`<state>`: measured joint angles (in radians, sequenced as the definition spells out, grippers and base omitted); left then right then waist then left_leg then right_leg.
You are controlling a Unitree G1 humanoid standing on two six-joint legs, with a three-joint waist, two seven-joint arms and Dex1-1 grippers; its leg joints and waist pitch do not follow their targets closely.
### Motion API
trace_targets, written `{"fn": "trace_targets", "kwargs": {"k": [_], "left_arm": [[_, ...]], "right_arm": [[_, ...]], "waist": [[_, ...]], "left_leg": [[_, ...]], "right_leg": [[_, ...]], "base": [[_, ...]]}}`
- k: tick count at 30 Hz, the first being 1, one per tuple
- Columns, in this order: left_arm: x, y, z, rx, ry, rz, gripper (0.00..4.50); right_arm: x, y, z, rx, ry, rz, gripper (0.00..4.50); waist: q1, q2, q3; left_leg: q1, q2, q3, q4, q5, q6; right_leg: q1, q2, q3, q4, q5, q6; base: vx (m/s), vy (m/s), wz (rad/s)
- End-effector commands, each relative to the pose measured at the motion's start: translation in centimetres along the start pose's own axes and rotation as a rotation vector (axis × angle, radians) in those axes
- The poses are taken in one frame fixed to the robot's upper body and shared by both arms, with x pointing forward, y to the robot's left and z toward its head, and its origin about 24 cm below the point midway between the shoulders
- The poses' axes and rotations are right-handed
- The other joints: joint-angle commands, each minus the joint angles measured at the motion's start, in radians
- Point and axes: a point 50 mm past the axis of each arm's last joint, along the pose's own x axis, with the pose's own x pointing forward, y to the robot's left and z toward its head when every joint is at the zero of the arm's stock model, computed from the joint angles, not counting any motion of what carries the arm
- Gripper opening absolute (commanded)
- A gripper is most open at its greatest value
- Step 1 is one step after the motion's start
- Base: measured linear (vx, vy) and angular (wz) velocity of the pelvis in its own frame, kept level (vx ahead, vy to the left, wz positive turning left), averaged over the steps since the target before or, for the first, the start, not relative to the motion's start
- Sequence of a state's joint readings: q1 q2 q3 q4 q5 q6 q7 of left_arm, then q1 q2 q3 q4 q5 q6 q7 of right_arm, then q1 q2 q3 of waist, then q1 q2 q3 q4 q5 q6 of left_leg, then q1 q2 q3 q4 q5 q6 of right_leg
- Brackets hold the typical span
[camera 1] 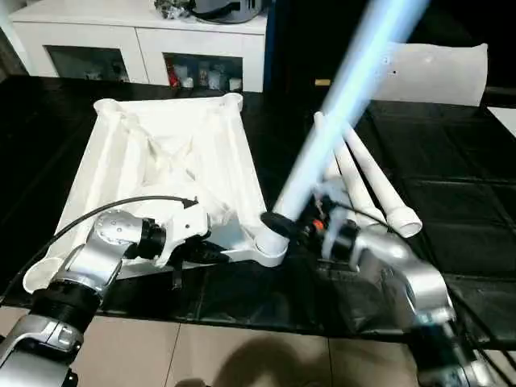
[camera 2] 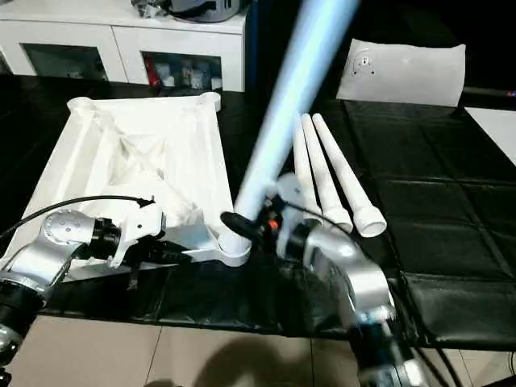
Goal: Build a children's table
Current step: Insert table leg to table base
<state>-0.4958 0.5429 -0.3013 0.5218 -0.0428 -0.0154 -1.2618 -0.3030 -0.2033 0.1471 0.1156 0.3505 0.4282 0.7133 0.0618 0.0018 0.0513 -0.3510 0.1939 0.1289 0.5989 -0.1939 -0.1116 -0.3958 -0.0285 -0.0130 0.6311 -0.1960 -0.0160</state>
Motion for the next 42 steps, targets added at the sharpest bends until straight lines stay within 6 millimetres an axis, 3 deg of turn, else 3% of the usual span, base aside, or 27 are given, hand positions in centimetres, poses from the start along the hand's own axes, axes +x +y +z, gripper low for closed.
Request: {"fn": "trace_targets", "kwargs": {"k": [1, 6, 9, 10, 12, 18, 19, 22, 29, 35, 38, 39, 42], "left_arm": [[-0.7, 0.8, 0.7, 0.026, -0.022, 0.045, 0.00], [-0.7, 0.9, 0.7, 0.046, 0.002, 0.040, 0.00], [-0.7, 0.9, 0.7, 0.052, 0.009, 0.034, 0.00], [-0.6, 0.8, 0.7, 0.061, 0.019, 0.026, 0.00], [-0.6, 0.8, 0.8, 0.071, 0.027, 0.014, 0.00], [-0.5, 0.8, 1.0, 0.097, 0.041, -0.015, 0.00], [-0.5, 0.8, 1.0, 0.104, 0.045, -0.027, 0.00], [-0.3, 0.6, 1.3, 0.134, 0.058, -0.093, 0.00], [-0.4, 1.0, 1.6, 0.155, 0.087, -0.125, 0.00], [-1.1, 1.6, 1.3, 0.163, 0.127, -0.102, 0.00], [-1.3, 1.7, 1.2, 0.160, 0.134, -0.094, 0.00], [-1.4, 1.7, 1.1, 0.159, 0.135, -0.090, 0.00], [-1.6, 1.7, 0.9, 0.149, 0.138, -0.080, 0.00]], "right_arm": [[-1.3, -0.5, -3.6, 0.017, 0.156, -0.072, 1.89], [-1.4, 0.0, -4.3, -0.194, 0.252, -0.033, 1.89], [-1.2, 0.1, -4.3, -0.219, 0.265, -0.010, 1.89], [-1.0, 0.2, -4.2, -0.235, 0.276, 0.018, 1.89], [-0.6, 0.5, -4.3, -0.261, 0.300, 0.071, 1.89], [0.0, 1.3, -4.8, -0.249, 0.317, 0.199, 1.89], [0.0, 1.5, -4.9, -0.239, 0.317, 0.218, 1.89], [0.1, 2.2, -5.7, -0.191, 0.322, 0.329, 1.89], [0.3, 3.5, -6.0, -0.141, 0.318, 0.458, 1.89], [0.7, 4.3, -6.2, -0.153, 0.328, 0.531, 1.89], [0.8, 4.5, -6.2, -0.162, 0.330, 0.543, 1.89], [0.9, 4.5, -6.1, -0.165, 0.329, 0.545, 1.89], [1.2, 4.5, -6.0, -0.172, 0.323, 0.542, 1.89]], "waist": [[0.000, 0.011, -0.052], [0.001, 0.009, -0.051], [-0.002, 0.007, -0.046], [-0.003, 0.000, -0.046], [-0.004, 0.001, -0.047], [-0.007, -0.005, -0.045], [-0.009, -0.010, -0.039], [-0.009, -0.008, -0.033], [-0.010, -0.006, -0.030], [-0.009, -0.019, -0.031], [-0.008, -0.018, -0.024], [-0.008, -0.023, -0.027], [-0.008, -0.020, -0.023]], "left_leg": [[0.001, 0.018, 0.012, -0.081, -0.249, -0.024], [-0.001, 0.019, 0.012, -0.083, -0.254, -0.025], [0.002, 0.018, 0.010, -0.086, -0.299, -0.022], [0.003, 0.019, 0.009, -0.086, -0.309, -0.019], [0.003, 0.021, 0.008, -0.086, -0.308, -0.014], [0.001, 0.023, 0.007, -0.091, -0.322, -0.013], [0.001, 0.023, 0.007, -0.093, -0.333, -0.013], [0.003, 0.022, 0.006, -0.094, -0.360, -0.004], [0.003, 0.025, 0.008, -0.104, -0.302, 0.005], [0.004, 0.023, 0.016, -0.105, -0.233, 0.015], [0.007, 0.024, 0.017, -0.111, -0.256, 0.012], [0.010, 0.026, 0.017, -0.111, -0.264, 0.013], [0.011, 0.029, 0.016, -0.115, -0.279, 0.010]], "right_leg": [[0.039, -0.082, 0.040, -0.094, -0.317, -0.149], [0.040, -0.081, 0.040, -0.091, -0.303, -0.148], [0.035, -0.084, 0.041, -0.101, -0.407, -0.130], [0.034, -0.084, 0.042, -0.103, -0.435, -0.121], [0.032, -0.087, 0.042, -0.103, -0.440, -0.120], [0.031, -0.084, 0.043, -0.101, -0.393, -0.129], [0.027, -0.083, 0.042, -0.102, -0.399, -0.128], [0.024, -0.086, 0.045, -0.107, -0.433, -0.119], [0.033, -0.080, 0.040, -0.100, -0.276, -0.157], [0.044, -0.083, 0.041, -0.101, -0.213, -0.162], [0.042, -0.083, 0.042, -0.106, -0.275, -0.150], [0.041, -0.085, 0.043, -0.109, -0.302, -0.146], [0.037, -0.086, 0.045, -0.110, -0.346, -0.139]], "base": [[0.000, 0.000, 0.00], [0.000, 0.000, 0.00], [0.000, 0.000, 0.00], [0.000, 0.000, 0.00], [0.000, 0.000, 0.00], [0.000, 0.000, 0.00], [0.000, 0.000, 0.00], [0.000, 0.000, 0.00], [0.000, 0.000, 0.00], [0.000, 0.000, 0.00], [0.000, 0.000, 0.00], [0.000, 0.000, 0.00], [0.000, 0.000, 0.00]]}}
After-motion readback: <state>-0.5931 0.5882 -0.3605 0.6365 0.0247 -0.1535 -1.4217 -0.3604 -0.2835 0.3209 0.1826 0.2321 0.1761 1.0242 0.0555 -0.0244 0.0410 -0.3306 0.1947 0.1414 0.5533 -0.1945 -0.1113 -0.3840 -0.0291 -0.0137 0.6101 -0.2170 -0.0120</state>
